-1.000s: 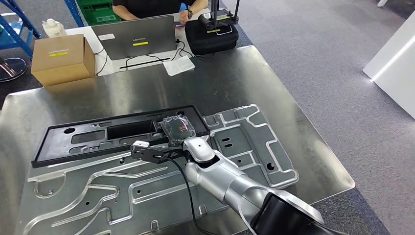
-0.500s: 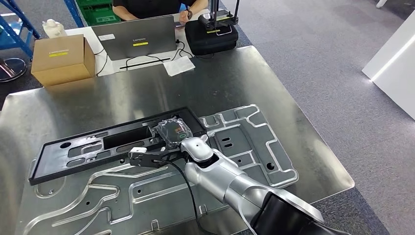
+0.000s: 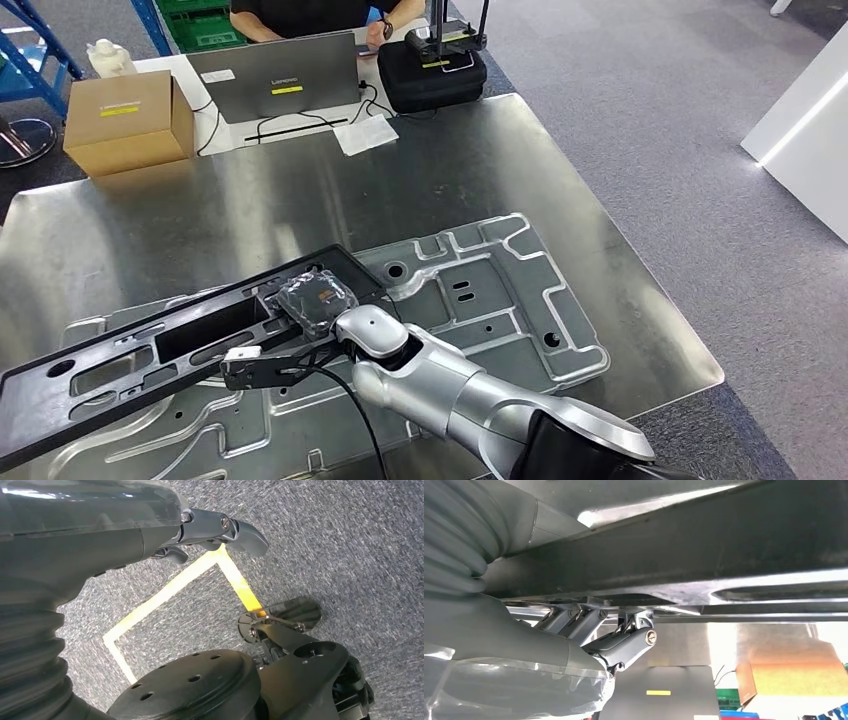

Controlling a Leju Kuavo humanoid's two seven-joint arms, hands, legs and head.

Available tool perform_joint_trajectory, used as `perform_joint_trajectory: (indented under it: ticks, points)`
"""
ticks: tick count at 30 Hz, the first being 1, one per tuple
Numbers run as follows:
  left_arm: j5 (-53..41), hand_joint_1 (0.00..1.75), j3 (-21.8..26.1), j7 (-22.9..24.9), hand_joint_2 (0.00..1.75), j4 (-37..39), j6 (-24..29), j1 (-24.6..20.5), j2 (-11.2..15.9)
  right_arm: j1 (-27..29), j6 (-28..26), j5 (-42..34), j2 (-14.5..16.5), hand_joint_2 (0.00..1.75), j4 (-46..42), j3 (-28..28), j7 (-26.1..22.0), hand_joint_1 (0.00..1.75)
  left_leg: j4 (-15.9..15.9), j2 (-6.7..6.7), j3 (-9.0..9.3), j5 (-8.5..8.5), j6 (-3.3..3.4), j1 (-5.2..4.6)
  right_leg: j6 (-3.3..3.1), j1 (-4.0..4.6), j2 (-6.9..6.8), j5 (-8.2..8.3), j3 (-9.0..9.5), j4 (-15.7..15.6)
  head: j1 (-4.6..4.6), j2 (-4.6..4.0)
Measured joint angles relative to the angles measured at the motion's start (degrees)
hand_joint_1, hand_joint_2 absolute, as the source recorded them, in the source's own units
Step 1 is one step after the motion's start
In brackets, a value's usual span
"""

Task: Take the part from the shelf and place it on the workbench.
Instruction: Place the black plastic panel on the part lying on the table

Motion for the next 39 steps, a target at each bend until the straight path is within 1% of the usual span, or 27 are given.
perform_joint_trajectory:
  ticks: [9, 17, 22, 27, 29, 33, 39]
  points:
    - [-0.1, 0.0, -0.1, 0.2, 1.75, 0.0, 0.0, 0.0, 0.0, -0.2, -0.3, -0.1, 0.0, 1.75, 0.6, 0.8, 0.2, 1.75, 0.0, 0.0, 0.0, 0.0, 0.0, -0.01, 0.0, -0.01, 0.0, 0.0, 0.01, 0.0, 0.0, 0.0]
    - [-0.4, 0.0, -0.3, 0.5, 1.75, 0.0, -0.5, 0.0, 0.0, -0.4, -2.0, -0.5, 0.0, 1.75, 2.1, 1.1, 0.6, 1.75, 0.0, -0.01, 0.02, 0.02, 0.02, -0.01, 0.0, -0.01, -0.01, 0.01, 0.02, 0.0, 0.0, 0.0]
    - [-0.5, 0.0, -0.5, -2.3, 1.75, 0.0, -3.0, 0.0, -0.1, -0.4, -3.3, -0.6, 0.0, 1.75, 3.4, 1.1, 0.0, 1.75, 0.0, -0.01, 0.07, 0.04, 0.03, -0.01, 0.0, -0.01, -0.01, 0.01, 0.07, 0.0, 0.0, 0.0]
    - [-0.8, 0.0, -1.0, -10.0, 1.75, 0.0, -5.6, -0.1, -0.5, -0.4, -4.0, -0.4, 0.0, 1.75, 4.3, 1.0, -0.4, 1.75, 0.0, -0.01, 0.11, 0.08, 0.08, -0.01, -0.02, -0.01, -0.02, 0.02, 0.11, 0.0, 0.0, 0.0]
    - [-0.7, 0.0, -1.2, -11.7, 1.75, 0.0, -6.7, -0.1, -0.8, -0.4, -4.2, -0.1, 0.0, 1.75, 4.6, 0.9, -0.5, 1.75, 0.0, -0.01, 0.11, 0.09, 0.09, -0.01, -0.03, -0.01, -0.02, 0.03, 0.12, 0.0, 0.0, 0.0]
    - [-0.7, 0.0, -1.6, -12.4, 1.75, 0.0, -8.3, -0.1, -1.4, -0.4, -4.2, 0.1, 0.0, 1.75, 5.1, 0.7, -0.6, 1.75, 0.0, -0.01, 0.11, 0.11, 0.12, -0.06, 0.03, -0.08, -0.02, 0.1, 0.15, -0.1, -0.01, 0.0]
    - [-0.7, 0.0, -2.1, -11.9, 1.75, 0.0, -8.3, -0.2, -1.7, -0.4, -4.9, 0.4, 0.0, 1.75, 6.1, 0.1, -0.8, 1.75, 0.1, -0.02, 0.13, 0.0, 0.32, -0.18, 0.35, -0.23, -0.01, 0.17, 0.24, -0.3, 0.0, 0.0]
